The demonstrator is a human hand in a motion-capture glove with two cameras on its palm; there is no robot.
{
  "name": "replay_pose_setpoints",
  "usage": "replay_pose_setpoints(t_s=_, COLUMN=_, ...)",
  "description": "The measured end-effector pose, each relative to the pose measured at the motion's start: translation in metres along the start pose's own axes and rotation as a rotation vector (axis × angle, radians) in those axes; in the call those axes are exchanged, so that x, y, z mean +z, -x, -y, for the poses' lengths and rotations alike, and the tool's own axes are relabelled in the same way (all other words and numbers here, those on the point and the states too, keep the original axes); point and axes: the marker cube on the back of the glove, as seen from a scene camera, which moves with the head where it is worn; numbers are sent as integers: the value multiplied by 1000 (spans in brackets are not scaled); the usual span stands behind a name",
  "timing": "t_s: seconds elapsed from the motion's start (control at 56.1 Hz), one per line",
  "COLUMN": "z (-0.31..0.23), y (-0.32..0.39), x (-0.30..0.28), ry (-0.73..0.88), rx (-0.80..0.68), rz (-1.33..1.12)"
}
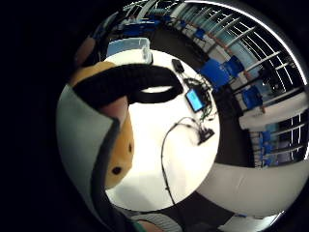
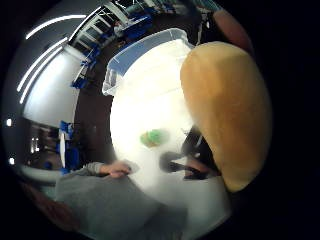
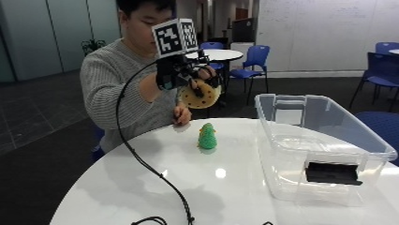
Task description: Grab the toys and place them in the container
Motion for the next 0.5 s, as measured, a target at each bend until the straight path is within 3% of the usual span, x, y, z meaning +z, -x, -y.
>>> replay_pose_setpoints(t_s=0.214, z=42, y=37, x=10, ry=70, rx=-96, rz=178)
replay_pose_setpoints(t_s=0.285, z=79, y=67, x=11, ry=72, rx=-169, rz=258)
replay_pose_setpoints(t_s=0.374, z=139, y=114, x=15, ry=47, rx=-138, rz=306)
replay_pose_setpoints(t_s=0.445, z=186, y=149, x=26, ry=34, rx=-93, rz=237)
replay_pose_setpoints(t_s=0.499, z=213, y=163, x=42, ry=29, rx=-131, rz=21)
